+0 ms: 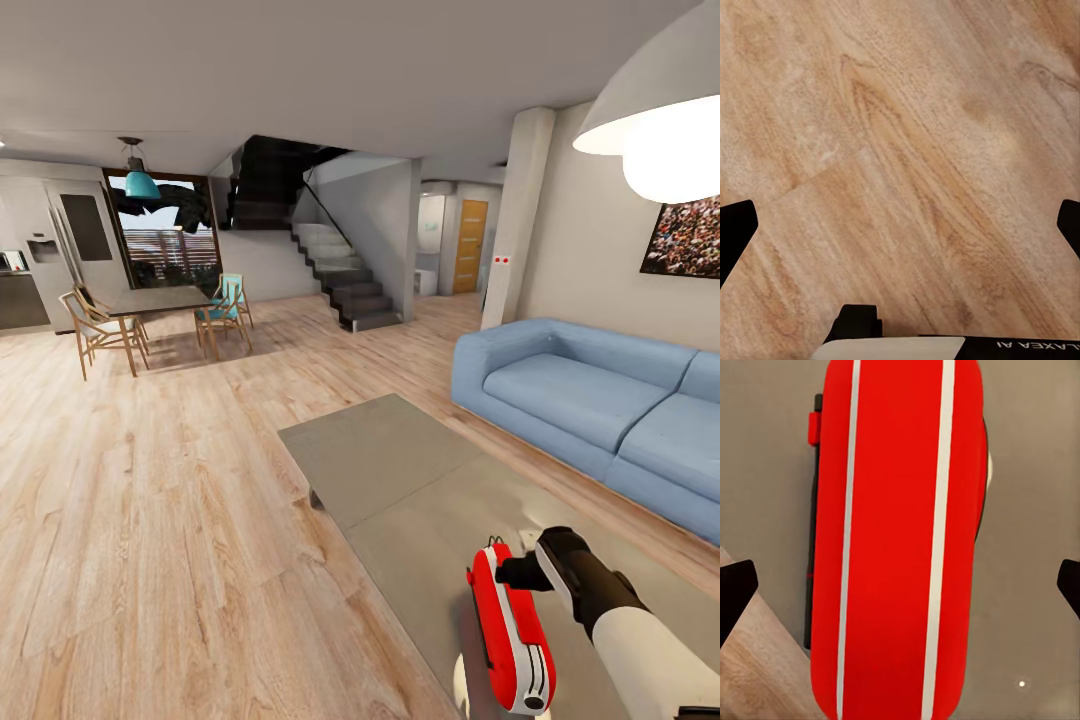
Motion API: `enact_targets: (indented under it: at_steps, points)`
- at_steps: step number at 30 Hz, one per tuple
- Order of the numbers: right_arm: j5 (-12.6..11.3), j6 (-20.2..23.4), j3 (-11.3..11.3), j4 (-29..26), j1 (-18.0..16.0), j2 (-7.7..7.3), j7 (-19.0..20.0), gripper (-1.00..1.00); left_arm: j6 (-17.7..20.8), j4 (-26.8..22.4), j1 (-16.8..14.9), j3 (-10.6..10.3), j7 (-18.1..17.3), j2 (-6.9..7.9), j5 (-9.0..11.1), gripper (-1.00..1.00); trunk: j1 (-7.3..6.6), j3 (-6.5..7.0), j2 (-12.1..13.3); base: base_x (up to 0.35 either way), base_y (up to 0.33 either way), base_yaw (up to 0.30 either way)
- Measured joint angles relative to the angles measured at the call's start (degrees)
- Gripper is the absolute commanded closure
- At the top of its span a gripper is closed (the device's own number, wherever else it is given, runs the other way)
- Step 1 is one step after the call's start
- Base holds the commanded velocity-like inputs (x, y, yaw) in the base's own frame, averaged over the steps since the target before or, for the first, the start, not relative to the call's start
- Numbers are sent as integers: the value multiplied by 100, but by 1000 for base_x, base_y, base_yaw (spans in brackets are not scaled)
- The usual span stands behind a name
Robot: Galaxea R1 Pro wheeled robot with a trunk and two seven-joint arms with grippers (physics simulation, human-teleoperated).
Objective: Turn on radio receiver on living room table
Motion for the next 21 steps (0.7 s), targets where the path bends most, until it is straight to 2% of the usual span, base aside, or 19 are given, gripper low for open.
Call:
enact_targets:
  at_steps: [6,13,21]
  points:
    - [3,1,17,6,0,27,6,-100,0,0,0,0,0,0,0,-100,0,0,0,0,0,0]
    - [3,1,38,13,0,126,3,-100,0,0,1,0,0,0,0,-100,0,0,0,0,0,0]
    - [6,-2,42,65,0,142,2,-100,0,0,1,0,-14,3,7,-100,0,0,0,0,0,0]
